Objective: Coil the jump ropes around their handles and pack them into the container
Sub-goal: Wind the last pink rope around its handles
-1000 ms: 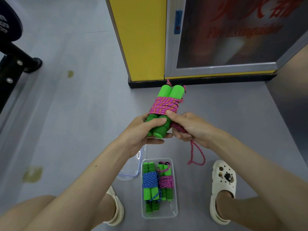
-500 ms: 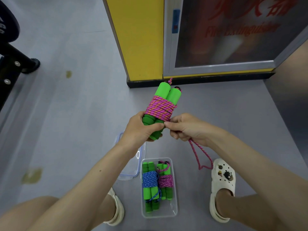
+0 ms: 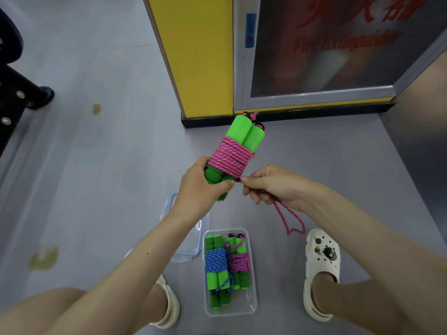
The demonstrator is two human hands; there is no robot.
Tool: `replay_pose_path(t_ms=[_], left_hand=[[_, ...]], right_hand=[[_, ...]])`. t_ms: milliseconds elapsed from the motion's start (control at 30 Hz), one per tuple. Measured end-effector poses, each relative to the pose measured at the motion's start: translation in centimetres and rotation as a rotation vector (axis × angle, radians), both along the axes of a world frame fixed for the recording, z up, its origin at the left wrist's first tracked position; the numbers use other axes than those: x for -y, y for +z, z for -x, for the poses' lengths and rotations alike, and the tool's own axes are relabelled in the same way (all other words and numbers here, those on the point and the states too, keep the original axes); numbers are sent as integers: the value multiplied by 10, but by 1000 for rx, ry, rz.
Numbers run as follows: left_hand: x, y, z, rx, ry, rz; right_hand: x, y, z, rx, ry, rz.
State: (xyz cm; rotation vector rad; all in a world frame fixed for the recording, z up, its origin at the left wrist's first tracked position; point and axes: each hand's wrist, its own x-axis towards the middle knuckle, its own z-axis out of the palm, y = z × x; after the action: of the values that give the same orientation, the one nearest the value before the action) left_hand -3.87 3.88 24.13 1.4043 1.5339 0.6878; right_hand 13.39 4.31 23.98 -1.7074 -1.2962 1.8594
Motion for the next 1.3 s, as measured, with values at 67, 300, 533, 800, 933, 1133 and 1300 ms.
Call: replay_pose_path(t_ms=[67,300,533,800,933,1133,1300], left_hand=[[0,-2,1,-101,-23,-100],[7,-5,1,-478,-106,-338],[9,-9,1,-652,-144,-565],[11,-14,1,-813,-123,-686],[10,-11,3,-778,-109,-597],[-2,-8,7,-481,-26,-225],[-7,-10,9,-343,-7,-132]], right_hand=[[0,-2,0,-33,-18,11],[-2,-2,-2,-75,-33,77],[-4,2,-3,-182,-130,166],[-2,5,-3,-303,-165,198],[-6,8,-6,-256,-152,200],[-12,9,-9,-133,-193,171],[-12,11,-11,-147,-254,226]])
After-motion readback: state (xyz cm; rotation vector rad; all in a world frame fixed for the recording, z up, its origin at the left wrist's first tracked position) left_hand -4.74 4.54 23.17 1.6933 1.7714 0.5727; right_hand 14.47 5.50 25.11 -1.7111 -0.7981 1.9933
